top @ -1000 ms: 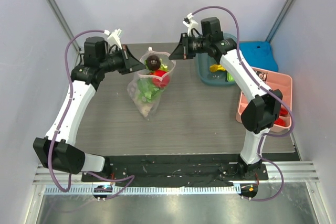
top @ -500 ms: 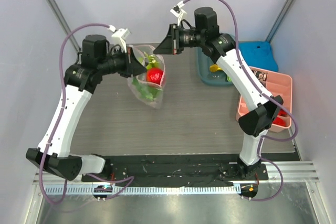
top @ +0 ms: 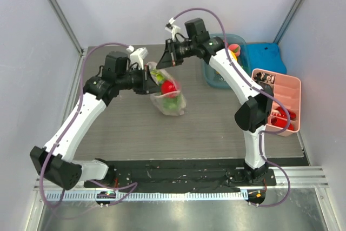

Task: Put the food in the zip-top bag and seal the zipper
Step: Adjust the zipper food storage bag at the center of the board.

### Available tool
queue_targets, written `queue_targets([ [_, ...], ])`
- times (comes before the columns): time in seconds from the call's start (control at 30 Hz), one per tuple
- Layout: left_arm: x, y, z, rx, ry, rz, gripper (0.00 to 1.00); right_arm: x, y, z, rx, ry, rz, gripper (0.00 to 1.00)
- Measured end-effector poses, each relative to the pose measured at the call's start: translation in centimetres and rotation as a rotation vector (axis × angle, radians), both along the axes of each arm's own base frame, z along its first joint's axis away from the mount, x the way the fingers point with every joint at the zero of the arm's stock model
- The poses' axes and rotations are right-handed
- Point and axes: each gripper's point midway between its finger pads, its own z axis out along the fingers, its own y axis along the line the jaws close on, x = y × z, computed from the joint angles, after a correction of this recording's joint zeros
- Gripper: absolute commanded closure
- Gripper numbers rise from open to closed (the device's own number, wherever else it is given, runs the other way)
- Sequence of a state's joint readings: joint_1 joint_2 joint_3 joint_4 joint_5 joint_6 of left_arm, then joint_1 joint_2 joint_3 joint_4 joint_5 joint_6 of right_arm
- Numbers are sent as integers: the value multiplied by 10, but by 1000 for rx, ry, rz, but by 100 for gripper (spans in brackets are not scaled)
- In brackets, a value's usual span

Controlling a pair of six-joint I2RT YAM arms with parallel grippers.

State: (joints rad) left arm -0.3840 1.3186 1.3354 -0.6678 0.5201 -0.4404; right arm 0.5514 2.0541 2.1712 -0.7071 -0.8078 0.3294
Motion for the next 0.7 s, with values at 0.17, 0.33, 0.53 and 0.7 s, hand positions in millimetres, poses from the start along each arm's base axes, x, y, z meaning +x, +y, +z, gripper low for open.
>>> queue_targets([
  [0.17, -32, -37, 74, -118, -200, -149, 94, 5, -14, 27, 15, -171, 50, 99],
  [0.33, -24, -38, 77, -112, -228, -143, 89, -5, -19, 17, -31, -269, 146, 99],
  [0.53, -13, -31, 53, -27, -212, -138, 94, -10, -20, 0, -69, -326, 213, 99],
  [0.7, -6, -9, 49, 5, -227, -80, 80, -11, -22, -4, -84, -377, 245, 99],
])
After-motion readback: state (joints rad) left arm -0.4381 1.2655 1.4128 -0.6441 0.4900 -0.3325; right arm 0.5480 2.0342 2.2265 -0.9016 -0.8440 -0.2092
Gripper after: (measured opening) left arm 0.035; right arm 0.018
